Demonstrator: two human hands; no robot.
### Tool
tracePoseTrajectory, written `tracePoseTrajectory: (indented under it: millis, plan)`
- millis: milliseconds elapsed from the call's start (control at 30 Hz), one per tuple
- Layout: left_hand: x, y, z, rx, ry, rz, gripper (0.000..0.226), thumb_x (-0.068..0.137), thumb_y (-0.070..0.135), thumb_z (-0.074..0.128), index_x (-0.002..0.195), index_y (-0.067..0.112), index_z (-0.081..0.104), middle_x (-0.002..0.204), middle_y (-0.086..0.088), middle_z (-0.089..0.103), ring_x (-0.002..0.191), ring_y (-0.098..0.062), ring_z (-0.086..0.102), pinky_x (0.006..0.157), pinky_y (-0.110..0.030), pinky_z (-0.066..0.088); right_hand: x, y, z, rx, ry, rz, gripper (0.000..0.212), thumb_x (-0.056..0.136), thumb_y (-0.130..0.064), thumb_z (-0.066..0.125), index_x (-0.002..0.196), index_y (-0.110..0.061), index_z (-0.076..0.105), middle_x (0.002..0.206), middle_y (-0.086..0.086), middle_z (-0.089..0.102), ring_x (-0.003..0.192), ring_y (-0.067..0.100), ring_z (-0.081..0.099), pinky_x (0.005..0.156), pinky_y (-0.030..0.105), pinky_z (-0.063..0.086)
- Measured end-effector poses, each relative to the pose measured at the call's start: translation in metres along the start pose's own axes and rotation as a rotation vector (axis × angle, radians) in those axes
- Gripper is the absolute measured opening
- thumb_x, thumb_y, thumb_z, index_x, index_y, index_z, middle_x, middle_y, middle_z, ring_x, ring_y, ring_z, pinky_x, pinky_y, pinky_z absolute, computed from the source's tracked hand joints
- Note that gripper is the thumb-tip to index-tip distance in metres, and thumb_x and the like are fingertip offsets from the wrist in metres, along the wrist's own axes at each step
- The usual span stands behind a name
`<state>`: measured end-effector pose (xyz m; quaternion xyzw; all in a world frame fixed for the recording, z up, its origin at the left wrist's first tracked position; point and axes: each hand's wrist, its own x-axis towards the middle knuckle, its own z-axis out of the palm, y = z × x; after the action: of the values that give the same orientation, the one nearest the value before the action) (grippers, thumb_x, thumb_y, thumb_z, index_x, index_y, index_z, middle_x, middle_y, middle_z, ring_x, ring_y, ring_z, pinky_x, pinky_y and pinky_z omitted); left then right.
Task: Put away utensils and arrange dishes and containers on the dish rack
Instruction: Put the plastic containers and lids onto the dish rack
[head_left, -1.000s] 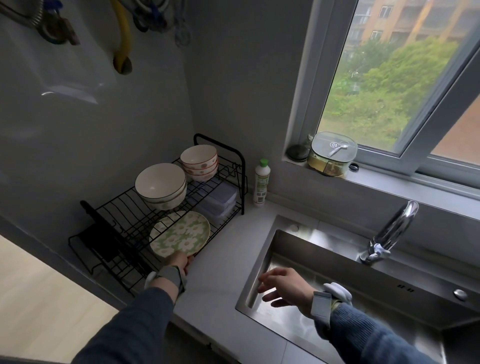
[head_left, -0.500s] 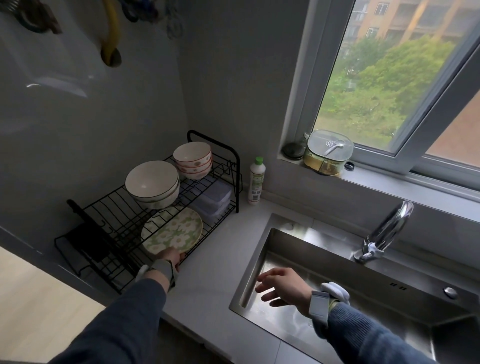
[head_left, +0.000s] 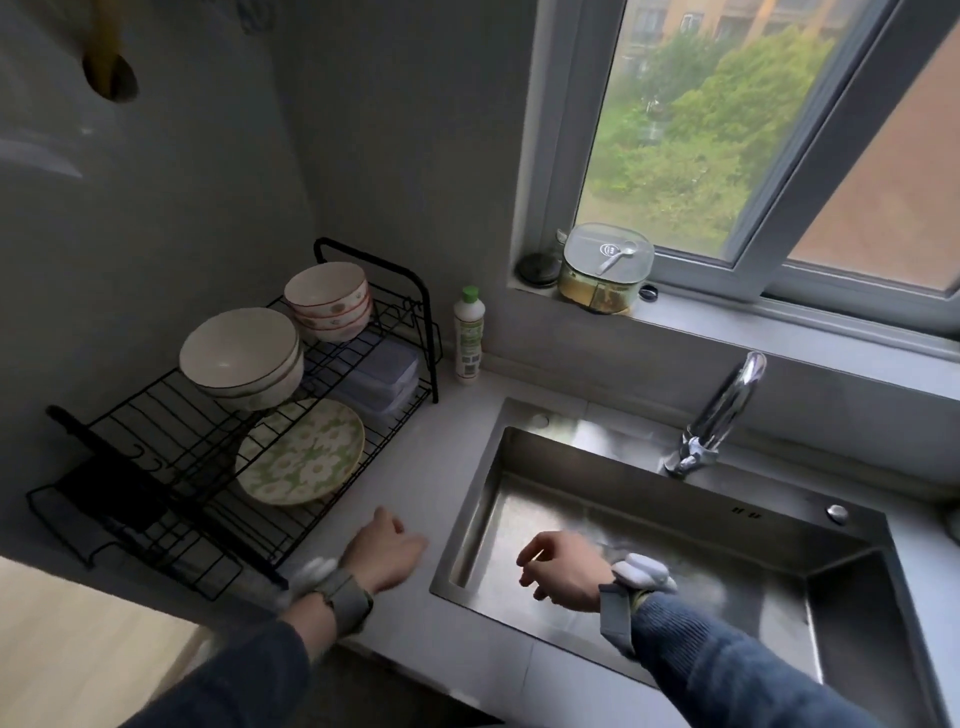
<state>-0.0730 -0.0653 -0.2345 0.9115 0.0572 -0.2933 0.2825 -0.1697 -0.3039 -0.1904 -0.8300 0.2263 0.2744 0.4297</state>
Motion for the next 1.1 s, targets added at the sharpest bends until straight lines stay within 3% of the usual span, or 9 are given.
tracePoseTrajectory:
  millis: [133, 233, 333, 433, 667, 867, 1100]
  plan:
    - [-0.036, 0.043, 0.043, 0.487, -0.121, 0.302, 0.038, 0.084, 0.053, 0.056, 0.113, 0.029, 0.053, 0.112, 0.004, 0.064, 0.093, -0.02, 0.062, 0.078, -0.033, 0.051, -0.012, 0.049, -0.006, -0.19, 0.061, 0.057, 0.02, 0.082, -0.018, 0.057, 0.071, -0.034, 0.06, 0.096, -0.004, 0.077, 0.086, 0.016, 0.073, 0.072, 0.022, 0.056]
    - [-0.049, 0.067, 0.073, 0.621, -0.142, 0.463, 0.04, 0.085, 0.05, 0.054, 0.118, 0.028, 0.055, 0.119, 0.003, 0.065, 0.102, -0.023, 0.063, 0.082, -0.034, 0.051, -0.031, 0.082, -0.015, -0.272, 0.095, 0.127, 0.016, 0.082, -0.021, 0.056, 0.083, -0.036, 0.063, 0.103, -0.006, 0.073, 0.101, 0.017, 0.068, 0.081, 0.022, 0.051]
    - [-0.056, 0.09, 0.109, 0.726, -0.163, 0.658, 0.044, 0.086, 0.051, 0.052, 0.123, 0.027, 0.054, 0.123, 0.004, 0.064, 0.108, -0.023, 0.063, 0.088, -0.034, 0.05, -0.055, 0.129, -0.025, -0.275, 0.117, 0.234, 0.026, 0.08, -0.03, 0.054, 0.101, -0.033, 0.07, 0.111, -0.008, 0.073, 0.104, 0.018, 0.068, 0.087, 0.026, 0.052]
    - [-0.071, 0.12, 0.153, 0.845, -0.204, 0.808, 0.045, 0.086, 0.052, 0.051, 0.125, 0.029, 0.051, 0.125, 0.005, 0.063, 0.11, -0.023, 0.062, 0.087, -0.034, 0.049, -0.091, 0.184, -0.035, -0.222, 0.165, 0.344, 0.025, 0.078, -0.032, 0.051, 0.097, -0.036, 0.067, 0.112, -0.009, 0.072, 0.103, 0.019, 0.068, 0.089, 0.03, 0.054]
    - [-0.115, 0.175, 0.213, 0.883, -0.304, 0.946, 0.04, 0.088, 0.048, 0.054, 0.123, 0.029, 0.054, 0.129, 0.005, 0.062, 0.117, -0.023, 0.06, 0.093, -0.034, 0.047, -0.14, 0.264, -0.039, -0.034, 0.258, 0.479, 0.023, 0.074, -0.035, 0.048, 0.094, -0.04, 0.059, 0.113, -0.012, 0.069, 0.106, 0.014, 0.065, 0.093, 0.027, 0.051]
    - [-0.161, 0.228, 0.277, 0.913, -0.328, 1.052, 0.043, 0.085, 0.051, 0.055, 0.122, 0.029, 0.056, 0.124, 0.004, 0.063, 0.114, -0.024, 0.061, 0.09, -0.033, 0.047, -0.181, 0.345, -0.065, 0.112, 0.378, 0.537, 0.014, 0.071, -0.043, 0.049, 0.083, -0.044, 0.056, 0.106, -0.017, 0.068, 0.099, 0.01, 0.065, 0.094, 0.028, 0.052]
    - [-0.226, 0.279, 0.361, 0.919, -0.391, 1.051, 0.04, 0.087, 0.05, 0.055, 0.121, 0.029, 0.057, 0.125, 0.006, 0.062, 0.113, -0.022, 0.061, 0.086, -0.032, 0.045, -0.239, 0.406, -0.109, 0.142, 0.504, 0.455, 0.018, 0.081, -0.038, 0.051, 0.098, -0.04, 0.058, 0.109, -0.018, 0.066, 0.102, 0.011, 0.063, 0.094, 0.027, 0.049]
